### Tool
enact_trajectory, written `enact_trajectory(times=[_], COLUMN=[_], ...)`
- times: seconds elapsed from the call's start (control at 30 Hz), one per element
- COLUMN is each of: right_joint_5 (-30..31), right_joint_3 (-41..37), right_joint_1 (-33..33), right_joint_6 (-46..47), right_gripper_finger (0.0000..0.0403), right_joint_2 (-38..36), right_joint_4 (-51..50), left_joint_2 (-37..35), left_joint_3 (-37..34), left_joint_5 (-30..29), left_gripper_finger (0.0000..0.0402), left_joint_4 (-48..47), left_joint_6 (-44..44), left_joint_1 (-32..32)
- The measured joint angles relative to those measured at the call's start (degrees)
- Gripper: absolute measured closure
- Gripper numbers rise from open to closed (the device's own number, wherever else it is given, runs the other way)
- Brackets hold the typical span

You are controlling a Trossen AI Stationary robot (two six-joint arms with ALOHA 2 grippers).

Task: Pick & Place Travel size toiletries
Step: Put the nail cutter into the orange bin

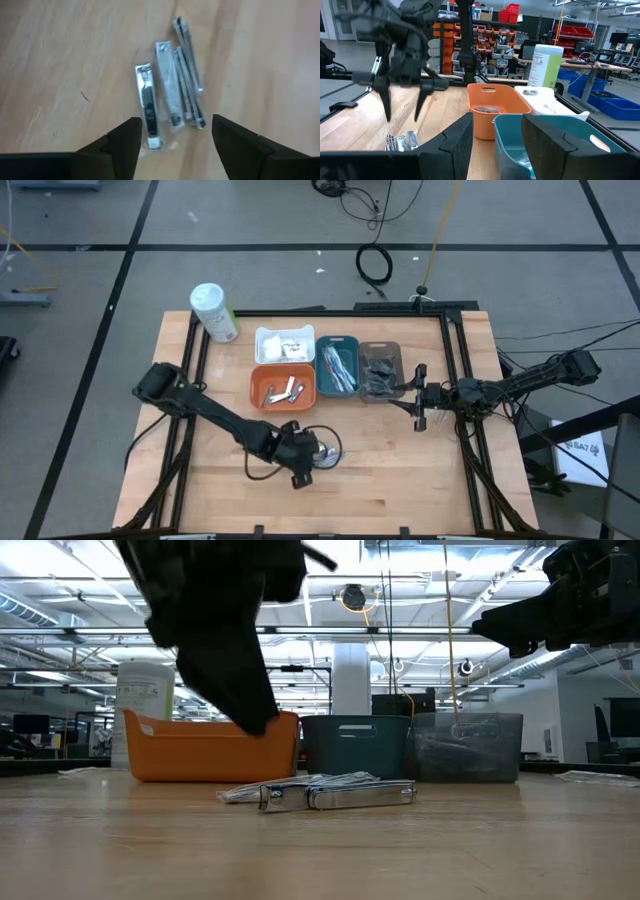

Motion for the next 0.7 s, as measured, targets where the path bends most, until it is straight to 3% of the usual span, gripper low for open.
enact_trajectory(times=[0.23, 0.7], right_joint_5=[0.0, 0.0], right_joint_3=[0.0, 0.0], right_joint_1=[0.0, 0.0], right_joint_6=[0.0, 0.0], right_gripper_finger=[0.0248, 0.0248], right_joint_2=[0.0, 0.0], right_joint_4=[0.0, 0.0], left_joint_2=[4.2, 5.4], left_joint_3=[0.0, 0.0], left_joint_5=[-4.7, -10.2], left_gripper_finger=[0.0148, 0.0201], left_joint_4=[0.4, -0.1], left_joint_6=[0.2, 2.2], left_joint_1=[0.7, 1.0])
